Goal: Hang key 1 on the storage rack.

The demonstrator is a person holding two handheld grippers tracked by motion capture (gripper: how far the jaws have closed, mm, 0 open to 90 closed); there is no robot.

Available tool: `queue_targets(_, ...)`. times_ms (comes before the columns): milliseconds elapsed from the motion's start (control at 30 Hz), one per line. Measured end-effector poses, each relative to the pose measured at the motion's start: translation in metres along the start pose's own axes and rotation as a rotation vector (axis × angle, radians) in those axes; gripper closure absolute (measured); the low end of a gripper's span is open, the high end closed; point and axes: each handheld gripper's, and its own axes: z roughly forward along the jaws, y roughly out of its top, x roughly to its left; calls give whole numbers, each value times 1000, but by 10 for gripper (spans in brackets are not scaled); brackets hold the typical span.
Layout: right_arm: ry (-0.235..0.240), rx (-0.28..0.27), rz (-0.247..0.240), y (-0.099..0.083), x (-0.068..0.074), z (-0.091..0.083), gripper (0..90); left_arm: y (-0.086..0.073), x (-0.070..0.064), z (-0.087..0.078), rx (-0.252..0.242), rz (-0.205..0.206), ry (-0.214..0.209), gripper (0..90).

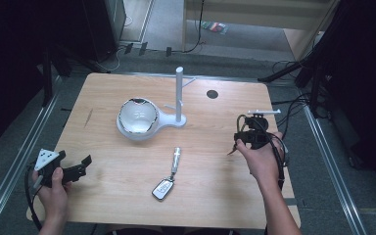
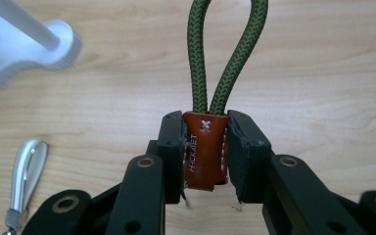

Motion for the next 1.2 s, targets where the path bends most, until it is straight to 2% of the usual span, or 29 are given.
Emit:
queue_targets(233, 43, -104, -20, 5, 8, -12, 706, 0, 0, 0, 0, -4, -2, 0)
queue_targets(433, 84, -232, -36, 9, 13, -23, 706, 0, 1, 0, 1, -4, -4, 0)
queue_targets(667, 143, -403, -114, 12, 17, -31, 705, 0, 1, 0, -5, -7, -5, 0)
queue_targets(800, 157, -436, -135, 14, 20, -32, 704, 0, 1, 0, -4, -8, -6, 0)
queue_targets(833, 167, -464, -142, 15, 21, -33, 704, 0, 1, -1, -5, -6, -7, 0)
queue_targets(967, 198, -518, -166, 19, 24, -34, 702, 0, 1, -1, -7, -9, -8, 0)
queue_targets(1067, 198, -544, -183, 22, 26, -33, 702, 0, 2, -1, -10, -9, -8, 0)
queue_targets(1200, 225, -583, -193, 25, 28, -34, 700, 0, 1, -1, -10, -13, -7, 0)
